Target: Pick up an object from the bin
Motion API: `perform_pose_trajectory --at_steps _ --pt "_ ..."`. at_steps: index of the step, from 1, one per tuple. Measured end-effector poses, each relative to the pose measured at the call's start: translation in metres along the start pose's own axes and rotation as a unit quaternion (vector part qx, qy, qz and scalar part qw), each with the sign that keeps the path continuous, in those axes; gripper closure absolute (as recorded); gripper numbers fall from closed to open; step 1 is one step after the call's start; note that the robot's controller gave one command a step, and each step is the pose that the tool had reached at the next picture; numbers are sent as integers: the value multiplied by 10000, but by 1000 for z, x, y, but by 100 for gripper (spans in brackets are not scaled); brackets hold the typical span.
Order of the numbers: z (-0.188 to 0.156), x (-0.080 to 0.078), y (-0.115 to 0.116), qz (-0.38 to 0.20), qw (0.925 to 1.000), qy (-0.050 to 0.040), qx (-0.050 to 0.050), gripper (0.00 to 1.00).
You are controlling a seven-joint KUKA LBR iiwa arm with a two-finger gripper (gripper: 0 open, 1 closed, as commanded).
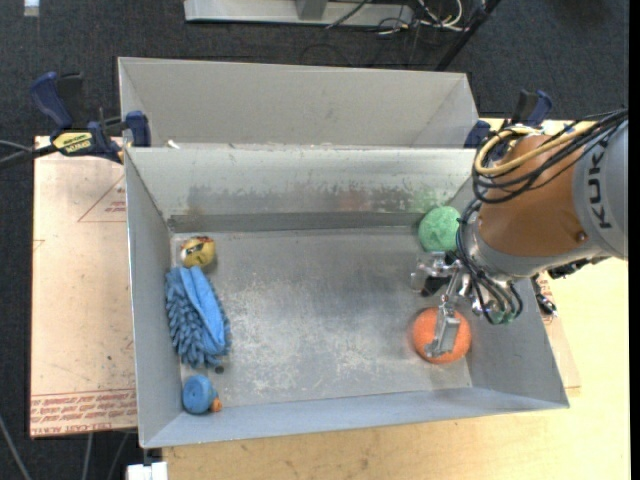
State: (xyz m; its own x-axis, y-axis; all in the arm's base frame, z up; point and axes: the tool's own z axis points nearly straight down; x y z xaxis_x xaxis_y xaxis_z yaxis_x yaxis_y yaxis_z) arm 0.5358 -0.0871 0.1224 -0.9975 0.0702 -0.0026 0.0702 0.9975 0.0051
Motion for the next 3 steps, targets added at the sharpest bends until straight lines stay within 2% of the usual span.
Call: perform_pose_trajectory --at_steps 1,2,3 --pt "15 9 -31 88 10000 4 20 0" --pt "53 28 -29 -547 9985 -2 -6 100" --pt "53 28 -29 -548 9985 -2 -5 100"
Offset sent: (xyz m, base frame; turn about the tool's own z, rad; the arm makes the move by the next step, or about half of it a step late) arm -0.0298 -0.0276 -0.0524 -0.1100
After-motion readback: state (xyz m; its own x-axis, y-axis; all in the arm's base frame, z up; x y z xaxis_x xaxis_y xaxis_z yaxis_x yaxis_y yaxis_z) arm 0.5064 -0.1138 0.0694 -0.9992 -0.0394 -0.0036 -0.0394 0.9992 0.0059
